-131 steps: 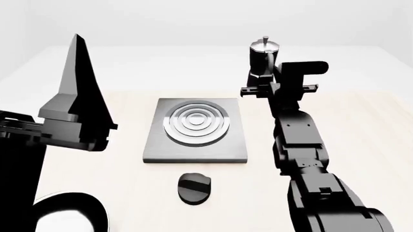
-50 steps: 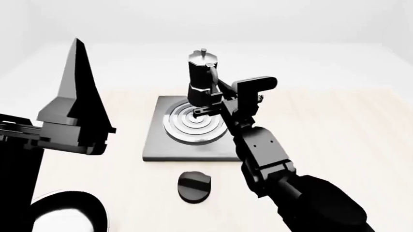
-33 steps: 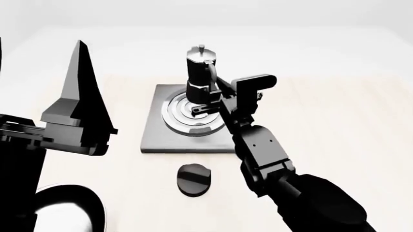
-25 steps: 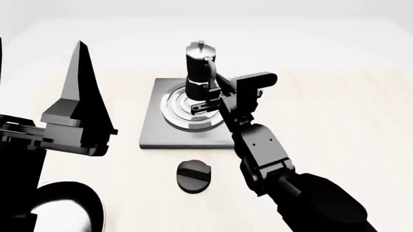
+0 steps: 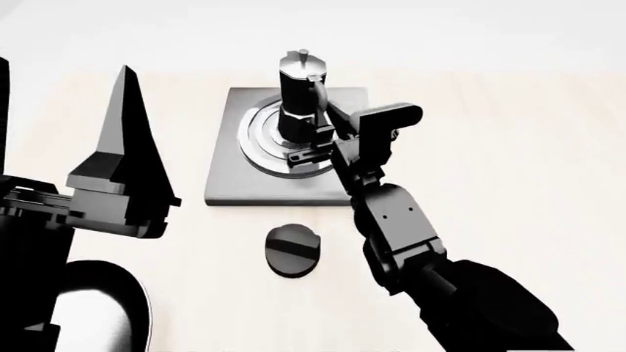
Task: Turn on the stove and put the moka pot on it.
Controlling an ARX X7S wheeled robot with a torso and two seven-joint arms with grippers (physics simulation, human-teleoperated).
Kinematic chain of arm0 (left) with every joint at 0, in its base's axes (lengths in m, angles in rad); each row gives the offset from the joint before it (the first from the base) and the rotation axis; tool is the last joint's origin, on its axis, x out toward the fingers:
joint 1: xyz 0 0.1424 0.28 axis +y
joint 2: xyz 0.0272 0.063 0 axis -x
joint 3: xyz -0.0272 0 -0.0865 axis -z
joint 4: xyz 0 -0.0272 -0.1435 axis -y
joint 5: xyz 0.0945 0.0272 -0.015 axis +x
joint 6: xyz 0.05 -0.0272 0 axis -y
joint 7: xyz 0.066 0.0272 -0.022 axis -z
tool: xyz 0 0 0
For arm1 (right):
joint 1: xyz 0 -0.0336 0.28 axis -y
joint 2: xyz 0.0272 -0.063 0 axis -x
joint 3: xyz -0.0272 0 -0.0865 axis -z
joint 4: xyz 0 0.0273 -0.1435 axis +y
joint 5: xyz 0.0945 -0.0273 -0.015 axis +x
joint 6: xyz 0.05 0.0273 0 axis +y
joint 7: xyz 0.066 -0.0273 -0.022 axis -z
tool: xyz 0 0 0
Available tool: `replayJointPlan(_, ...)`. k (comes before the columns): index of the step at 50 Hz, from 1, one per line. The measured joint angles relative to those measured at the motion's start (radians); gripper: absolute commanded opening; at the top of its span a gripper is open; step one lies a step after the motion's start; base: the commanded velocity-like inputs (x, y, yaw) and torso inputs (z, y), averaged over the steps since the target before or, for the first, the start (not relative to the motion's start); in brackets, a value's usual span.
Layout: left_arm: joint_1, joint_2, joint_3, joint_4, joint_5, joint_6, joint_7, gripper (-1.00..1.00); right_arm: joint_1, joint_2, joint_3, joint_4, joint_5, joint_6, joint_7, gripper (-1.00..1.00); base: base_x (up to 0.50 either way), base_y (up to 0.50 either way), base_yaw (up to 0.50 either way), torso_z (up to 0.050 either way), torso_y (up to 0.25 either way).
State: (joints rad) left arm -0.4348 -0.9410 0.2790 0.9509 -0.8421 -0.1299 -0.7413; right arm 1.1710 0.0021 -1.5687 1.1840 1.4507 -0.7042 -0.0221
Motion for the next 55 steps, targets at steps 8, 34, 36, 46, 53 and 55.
replayJointPlan(8,0.003,0.001,0.001,-0.003,-0.002,0.008,0.002,1.00,-0.005,0.000,-0.001,0.000,-0.001,-0.008,-0.001,-1.00,0.00,0.00,0.00,0.002,-0.066)
replayJointPlan(34,0.012,0.006,0.007,-0.009,-0.001,0.032,0.013,1.00,-0.011,0.000,0.019,0.001,-0.022,-0.007,-0.004,1.00,0.00,0.00,0.00,0.000,0.000)
replayJointPlan(36,0.012,0.006,0.008,-0.010,-0.001,0.032,0.013,1.00,-0.012,-0.001,0.021,0.002,-0.025,-0.005,-0.004,1.00,0.00,0.00,0.00,0.000,0.000)
replayJointPlan(46,0.008,0.007,0.012,-0.010,-0.002,0.033,0.014,1.00,-0.014,-0.002,0.026,0.004,-0.029,0.001,-0.004,1.00,0.00,0.00,0.00,0.000,0.000)
replayJointPlan(53,0.005,0.008,0.015,-0.011,-0.003,0.033,0.014,1.00,-0.014,-0.002,0.027,0.004,-0.031,0.002,-0.005,1.00,0.00,0.00,0.00,0.000,0.000)
replayJointPlan(55,0.004,0.008,0.015,-0.011,-0.004,0.033,0.014,1.00,-0.014,-0.002,0.027,0.004,-0.032,0.001,-0.006,1.00,0.00,0.00,0.00,0.000,0.000)
